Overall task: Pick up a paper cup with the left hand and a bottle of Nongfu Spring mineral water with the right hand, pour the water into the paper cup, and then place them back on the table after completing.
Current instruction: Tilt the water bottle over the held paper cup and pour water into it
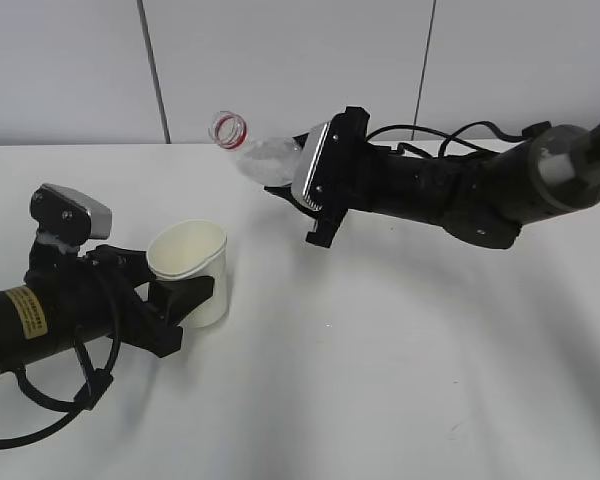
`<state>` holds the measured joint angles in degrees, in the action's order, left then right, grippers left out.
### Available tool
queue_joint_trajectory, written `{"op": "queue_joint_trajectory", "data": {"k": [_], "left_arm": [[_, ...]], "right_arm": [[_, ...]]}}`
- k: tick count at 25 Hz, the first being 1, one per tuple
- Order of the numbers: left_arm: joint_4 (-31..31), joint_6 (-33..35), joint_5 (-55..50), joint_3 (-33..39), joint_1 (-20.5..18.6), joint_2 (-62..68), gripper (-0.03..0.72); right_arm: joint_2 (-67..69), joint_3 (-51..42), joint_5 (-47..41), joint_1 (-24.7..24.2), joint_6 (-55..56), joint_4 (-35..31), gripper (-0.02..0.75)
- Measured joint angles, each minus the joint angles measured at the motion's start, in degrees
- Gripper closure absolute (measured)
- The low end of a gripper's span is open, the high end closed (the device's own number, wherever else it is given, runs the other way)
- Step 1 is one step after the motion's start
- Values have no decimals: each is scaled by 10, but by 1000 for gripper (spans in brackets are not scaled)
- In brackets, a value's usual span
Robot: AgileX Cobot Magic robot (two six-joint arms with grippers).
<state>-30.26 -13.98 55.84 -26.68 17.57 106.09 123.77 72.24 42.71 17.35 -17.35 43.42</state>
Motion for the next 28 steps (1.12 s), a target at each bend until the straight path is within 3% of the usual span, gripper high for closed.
{"op": "queue_joint_trajectory", "data": {"k": [13, 28], "left_arm": [[-7, 0, 0, 0, 0, 0, 265], [-72, 0, 0, 0, 0, 0, 270]], "right_arm": [[0, 36, -1, 6, -153, 24, 316], [0, 38, -1, 9, -286, 39, 316]]}}
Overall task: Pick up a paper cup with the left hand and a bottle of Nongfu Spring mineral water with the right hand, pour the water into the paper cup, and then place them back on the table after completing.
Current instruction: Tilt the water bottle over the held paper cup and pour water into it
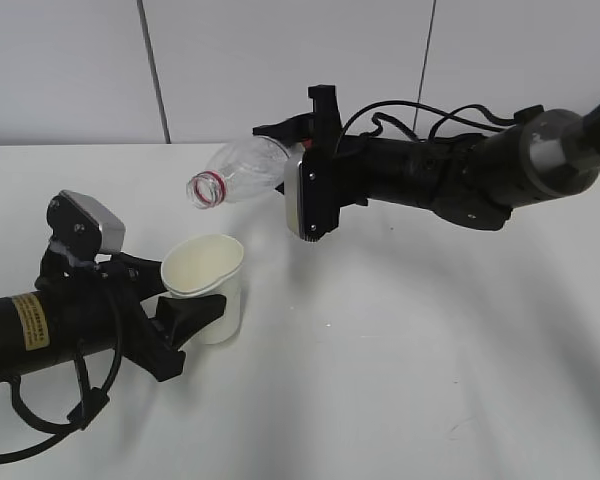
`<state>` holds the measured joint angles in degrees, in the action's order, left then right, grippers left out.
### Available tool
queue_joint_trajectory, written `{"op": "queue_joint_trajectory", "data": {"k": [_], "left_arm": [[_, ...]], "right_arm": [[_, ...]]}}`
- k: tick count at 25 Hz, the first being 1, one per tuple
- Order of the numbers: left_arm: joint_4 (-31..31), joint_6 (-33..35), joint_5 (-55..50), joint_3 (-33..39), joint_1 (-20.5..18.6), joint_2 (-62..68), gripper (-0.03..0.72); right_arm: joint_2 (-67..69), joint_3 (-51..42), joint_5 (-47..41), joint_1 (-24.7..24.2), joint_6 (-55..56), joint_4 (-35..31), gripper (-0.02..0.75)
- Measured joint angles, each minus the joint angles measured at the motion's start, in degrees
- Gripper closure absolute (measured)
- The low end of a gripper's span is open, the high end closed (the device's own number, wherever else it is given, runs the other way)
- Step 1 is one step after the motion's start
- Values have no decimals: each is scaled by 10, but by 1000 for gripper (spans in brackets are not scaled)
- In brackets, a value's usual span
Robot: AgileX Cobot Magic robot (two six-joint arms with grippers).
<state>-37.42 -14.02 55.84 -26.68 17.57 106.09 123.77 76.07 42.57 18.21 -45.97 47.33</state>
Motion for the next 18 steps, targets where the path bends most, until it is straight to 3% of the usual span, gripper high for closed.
{"op": "queue_joint_trajectory", "data": {"k": [18], "left_arm": [[-19, 0, 0, 0, 0, 0, 273]], "right_arm": [[0, 0, 8, 0, -123, 1, 316]]}}
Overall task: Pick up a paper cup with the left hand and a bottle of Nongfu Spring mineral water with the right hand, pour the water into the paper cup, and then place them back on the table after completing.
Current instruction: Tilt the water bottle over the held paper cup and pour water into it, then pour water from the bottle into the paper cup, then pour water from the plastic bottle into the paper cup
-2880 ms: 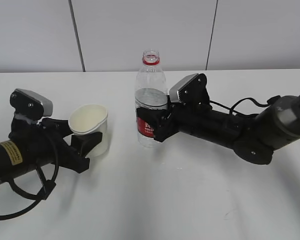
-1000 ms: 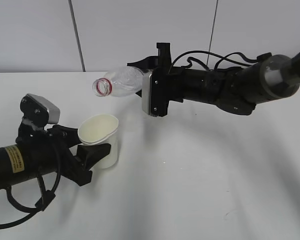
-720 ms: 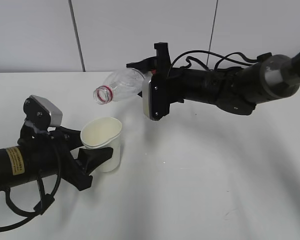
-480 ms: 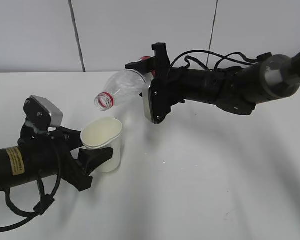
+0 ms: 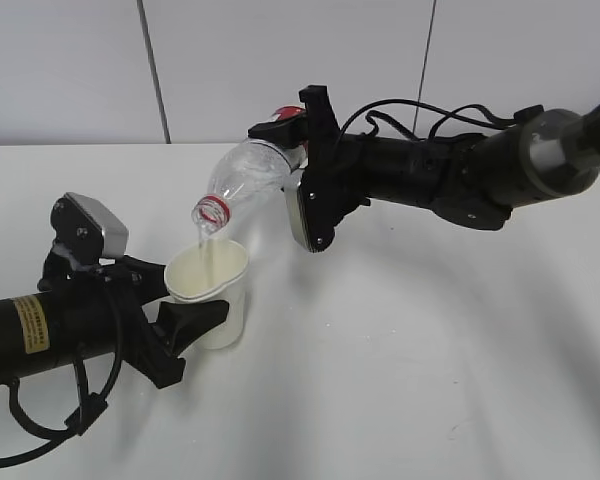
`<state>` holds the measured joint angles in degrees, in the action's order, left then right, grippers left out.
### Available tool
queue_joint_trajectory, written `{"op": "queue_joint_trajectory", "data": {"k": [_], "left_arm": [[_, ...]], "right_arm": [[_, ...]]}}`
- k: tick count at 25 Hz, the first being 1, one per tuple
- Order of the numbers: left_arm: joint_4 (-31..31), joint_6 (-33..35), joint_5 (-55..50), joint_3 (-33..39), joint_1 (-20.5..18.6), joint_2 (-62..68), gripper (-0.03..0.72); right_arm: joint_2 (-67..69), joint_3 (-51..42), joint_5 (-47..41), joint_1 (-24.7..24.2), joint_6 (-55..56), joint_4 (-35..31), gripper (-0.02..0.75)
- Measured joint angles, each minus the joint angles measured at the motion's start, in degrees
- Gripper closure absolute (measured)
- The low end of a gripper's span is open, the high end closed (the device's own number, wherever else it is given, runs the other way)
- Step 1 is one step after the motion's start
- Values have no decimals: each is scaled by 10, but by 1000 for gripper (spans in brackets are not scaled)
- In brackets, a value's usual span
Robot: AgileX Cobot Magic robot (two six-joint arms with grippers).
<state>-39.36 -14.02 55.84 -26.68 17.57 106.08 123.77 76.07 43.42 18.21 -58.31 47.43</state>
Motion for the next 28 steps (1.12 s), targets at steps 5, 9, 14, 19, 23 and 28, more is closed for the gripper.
{"op": "queue_joint_trajectory", "data": {"k": [5, 9, 14, 19, 23, 28], "left_arm": [[-2, 0, 0, 0, 0, 0, 273], [-2, 0, 0, 0, 0, 0, 273], [-2, 0, 0, 0, 0, 0, 274], [-2, 0, 0, 0, 0, 0, 274], [-2, 0, -1, 0, 0, 0, 274], [-2, 0, -3, 0, 0, 0, 276]], "right_arm": [[0, 0, 0, 0, -24, 0, 316], [0, 0, 0, 0, -41, 0, 316], [0, 1, 0, 0, -52, 0, 316], [0, 1, 4, 0, -53, -1, 316], [0, 1, 5, 0, -53, -1, 316], [0, 1, 7, 0, -54, -2, 316]]}}
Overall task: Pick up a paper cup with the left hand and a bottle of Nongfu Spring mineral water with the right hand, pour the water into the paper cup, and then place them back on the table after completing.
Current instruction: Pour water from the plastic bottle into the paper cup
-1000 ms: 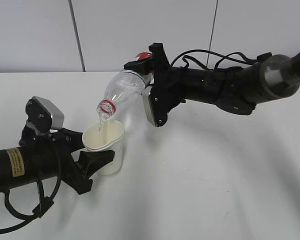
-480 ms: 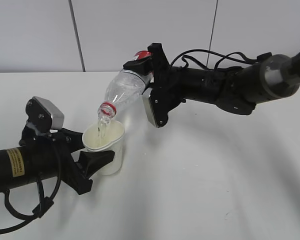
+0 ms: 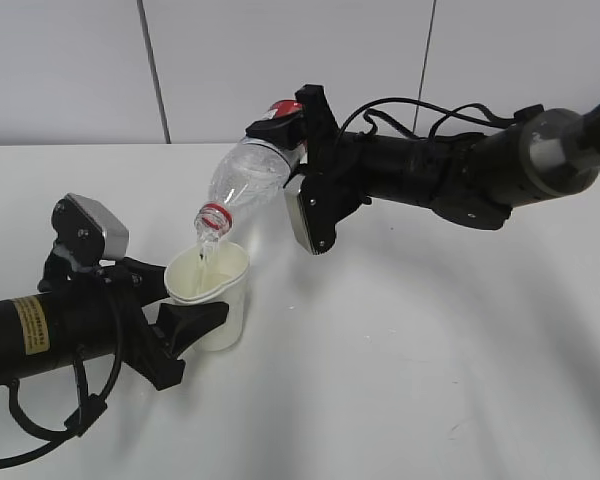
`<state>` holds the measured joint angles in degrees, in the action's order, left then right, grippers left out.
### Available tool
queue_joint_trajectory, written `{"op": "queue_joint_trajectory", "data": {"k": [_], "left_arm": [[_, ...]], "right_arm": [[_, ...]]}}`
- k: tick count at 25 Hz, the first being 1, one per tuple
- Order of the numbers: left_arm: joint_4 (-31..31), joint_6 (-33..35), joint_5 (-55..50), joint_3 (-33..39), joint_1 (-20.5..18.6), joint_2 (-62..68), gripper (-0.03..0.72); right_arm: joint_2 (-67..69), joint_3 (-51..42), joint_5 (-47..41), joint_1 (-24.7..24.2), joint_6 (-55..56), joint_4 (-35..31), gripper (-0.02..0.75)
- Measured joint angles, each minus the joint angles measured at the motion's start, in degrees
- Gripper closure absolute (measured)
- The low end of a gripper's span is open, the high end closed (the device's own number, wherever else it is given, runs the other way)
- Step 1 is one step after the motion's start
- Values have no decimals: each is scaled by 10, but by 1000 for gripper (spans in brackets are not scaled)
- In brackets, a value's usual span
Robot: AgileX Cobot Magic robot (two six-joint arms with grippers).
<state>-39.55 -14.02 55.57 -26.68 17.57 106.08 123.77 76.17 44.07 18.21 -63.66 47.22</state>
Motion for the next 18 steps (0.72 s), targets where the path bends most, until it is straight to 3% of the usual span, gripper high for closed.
{"op": "queue_joint_trajectory", "data": {"k": [18], "left_arm": [[0, 0, -7, 0, 0, 0, 281]], "right_arm": [[0, 0, 2, 0, -9, -19, 316]]}}
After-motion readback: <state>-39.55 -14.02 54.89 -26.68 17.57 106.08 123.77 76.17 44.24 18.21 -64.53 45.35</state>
